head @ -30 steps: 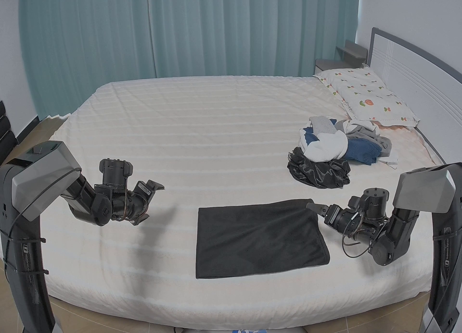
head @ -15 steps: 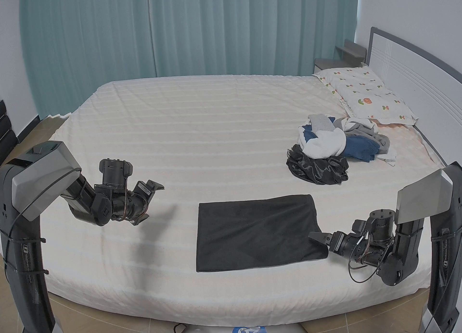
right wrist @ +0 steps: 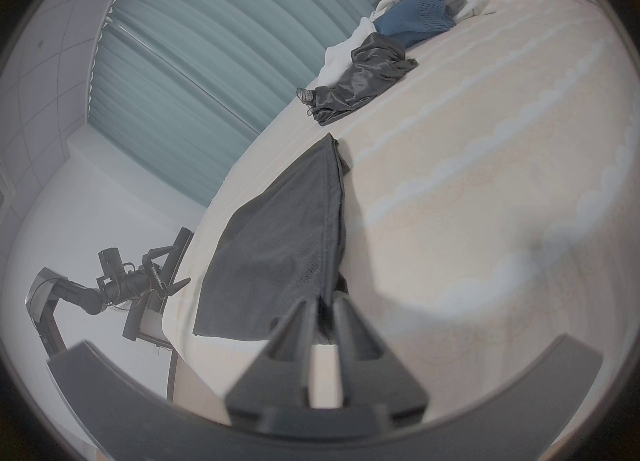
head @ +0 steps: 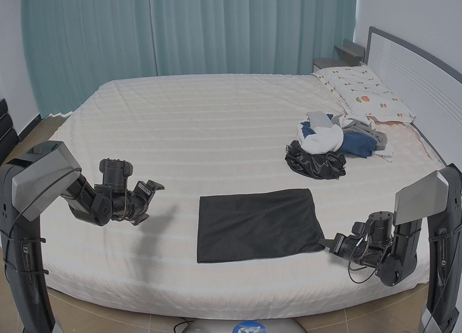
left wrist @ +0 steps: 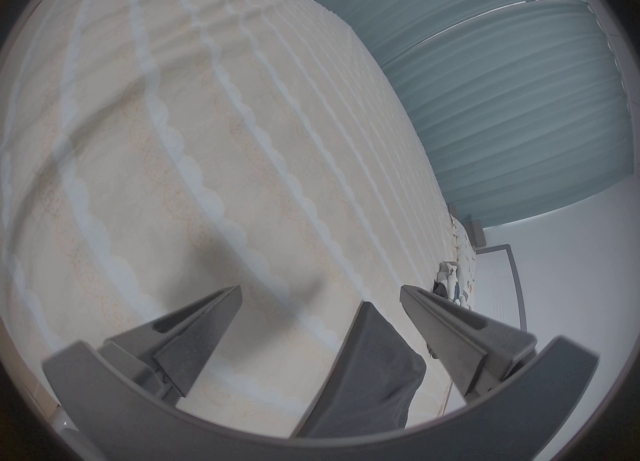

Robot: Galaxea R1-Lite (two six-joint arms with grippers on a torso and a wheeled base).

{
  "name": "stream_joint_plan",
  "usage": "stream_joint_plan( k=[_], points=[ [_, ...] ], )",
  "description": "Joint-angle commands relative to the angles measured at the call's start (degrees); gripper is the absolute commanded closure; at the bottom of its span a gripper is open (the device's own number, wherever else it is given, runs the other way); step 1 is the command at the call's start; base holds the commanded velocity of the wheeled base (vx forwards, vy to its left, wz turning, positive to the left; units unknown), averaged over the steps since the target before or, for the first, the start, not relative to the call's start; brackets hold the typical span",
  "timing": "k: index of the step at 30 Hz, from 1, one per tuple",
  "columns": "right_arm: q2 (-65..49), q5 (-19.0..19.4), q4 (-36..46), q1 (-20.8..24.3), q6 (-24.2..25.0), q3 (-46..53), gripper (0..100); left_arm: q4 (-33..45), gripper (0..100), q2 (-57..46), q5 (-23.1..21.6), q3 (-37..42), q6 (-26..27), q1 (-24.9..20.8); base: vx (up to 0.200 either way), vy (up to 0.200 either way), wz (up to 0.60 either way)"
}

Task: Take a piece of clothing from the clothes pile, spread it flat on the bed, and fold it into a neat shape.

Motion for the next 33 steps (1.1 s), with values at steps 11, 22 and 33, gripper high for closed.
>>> stream_joint_plan(
  k=[11,22,33],
  points=[
    [-0.6,0.1,-0.6,-2.0,0.0,2.2,100,0.0,0,0.0,-0.1,0.0,-0.3,0.0,0.000,0.000,0.00],
    [-4.2,0.2,-0.6,-4.7,4.0,2.5,0,0.0,0,0.0,0.0,0.0,-0.3,0.1,0.000,0.000,0.00],
    [-2.6,0.0,-0.5,-9.8,11.3,-2.2,0,0.0,0,-0.1,-0.2,-0.1,-0.5,0.1,0.000,-0.127,0.00]
  ],
)
